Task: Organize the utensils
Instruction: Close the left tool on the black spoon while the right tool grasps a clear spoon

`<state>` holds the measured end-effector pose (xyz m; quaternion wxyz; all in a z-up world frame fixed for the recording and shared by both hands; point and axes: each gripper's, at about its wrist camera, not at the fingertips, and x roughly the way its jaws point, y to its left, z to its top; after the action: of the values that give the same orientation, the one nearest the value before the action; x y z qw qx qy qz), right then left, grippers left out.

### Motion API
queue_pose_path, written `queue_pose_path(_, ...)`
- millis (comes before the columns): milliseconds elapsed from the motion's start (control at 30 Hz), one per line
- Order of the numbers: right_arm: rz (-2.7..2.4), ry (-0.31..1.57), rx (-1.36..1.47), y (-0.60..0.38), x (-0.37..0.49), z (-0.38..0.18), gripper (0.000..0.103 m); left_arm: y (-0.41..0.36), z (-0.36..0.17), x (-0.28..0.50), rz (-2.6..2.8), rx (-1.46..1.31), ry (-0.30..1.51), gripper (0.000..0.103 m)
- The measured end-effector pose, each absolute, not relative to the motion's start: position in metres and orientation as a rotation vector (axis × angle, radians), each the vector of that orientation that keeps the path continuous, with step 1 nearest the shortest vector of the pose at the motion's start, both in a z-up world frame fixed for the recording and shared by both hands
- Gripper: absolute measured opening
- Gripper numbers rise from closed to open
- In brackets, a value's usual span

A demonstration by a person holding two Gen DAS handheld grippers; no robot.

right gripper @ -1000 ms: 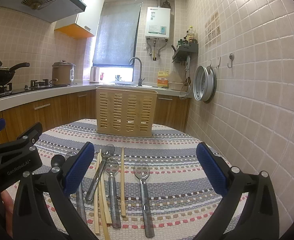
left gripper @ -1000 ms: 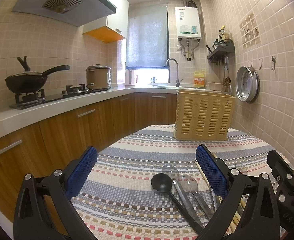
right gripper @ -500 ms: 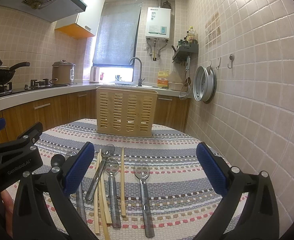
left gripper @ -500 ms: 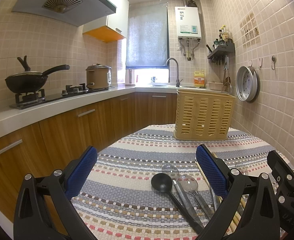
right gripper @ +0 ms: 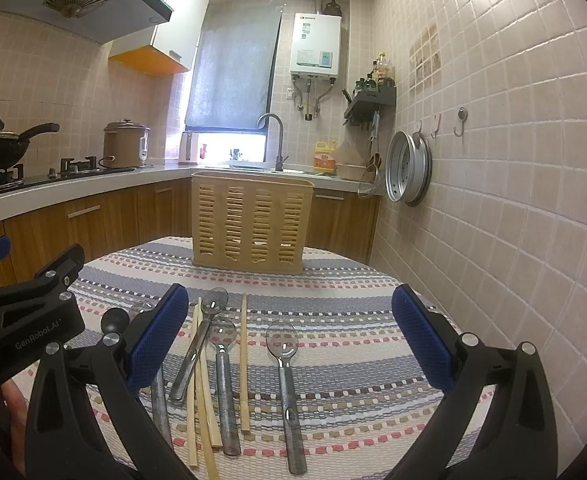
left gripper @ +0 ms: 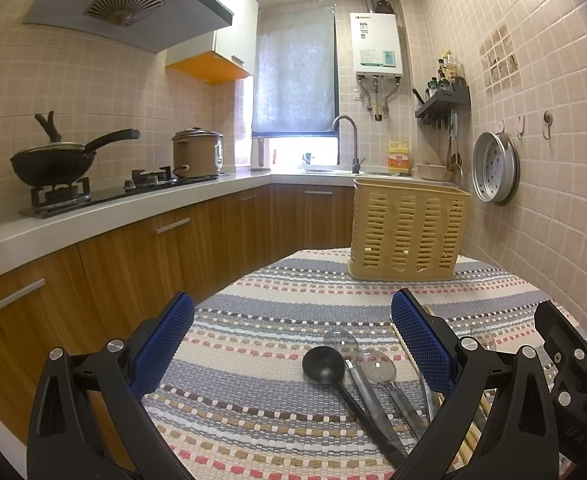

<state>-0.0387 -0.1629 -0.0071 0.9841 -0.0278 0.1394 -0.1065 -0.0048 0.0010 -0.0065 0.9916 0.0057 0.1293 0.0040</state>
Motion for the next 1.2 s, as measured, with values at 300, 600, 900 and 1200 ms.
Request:
queue_pose_path(300, -0.216, 0.468, -0.077, -0.195, -0.028, 0.013, 0.097, 0.053, 0.024, 0.017, -0.074, -0.075, 0.509, 0.095)
queue_pose_path(600, -0.113, 0.672, -0.014, -0.225, 0.002, 0.027, 0.080, 0.072, 0.045, 0.049, -0.242, -0.153, 0.703, 0.083)
queue_pose_path(900, 0.008, 0.883, 0.102, -0.249, 0.056, 0.006, 0.046, 0.060, -0.007, 0.116, -0.410, -0.326, 1.001, 0.058)
queue_pose_path(1200, 0.048, 0.998, 0.147, -0.256, 0.093, -0.022, 0.046, 0.052, -0.049, 0.150, -0.368, -0.358, 1.140, 0.047)
